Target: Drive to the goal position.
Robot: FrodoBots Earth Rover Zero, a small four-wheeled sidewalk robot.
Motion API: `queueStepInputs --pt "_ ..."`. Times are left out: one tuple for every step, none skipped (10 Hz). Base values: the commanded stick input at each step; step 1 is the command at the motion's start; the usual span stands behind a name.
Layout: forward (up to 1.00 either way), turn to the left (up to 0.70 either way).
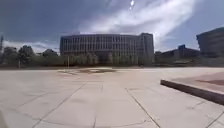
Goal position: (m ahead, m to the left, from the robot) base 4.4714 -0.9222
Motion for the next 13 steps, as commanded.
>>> queueStepInputs --pt "0.7 0.0" --pt "0.7 0.0" --pt "0.7 0.0" --pt "0.7 0.0" --pt "0.7 0.0" --pt "0.7 0.0" --pt "0.7 0.0" --pt "0.7 0.0" --pt "0.7 0.0" --pt "0.7 0.0" --pt "0.7 0.0" --pt "0.7 0.0" --pt "0.7 0.0"
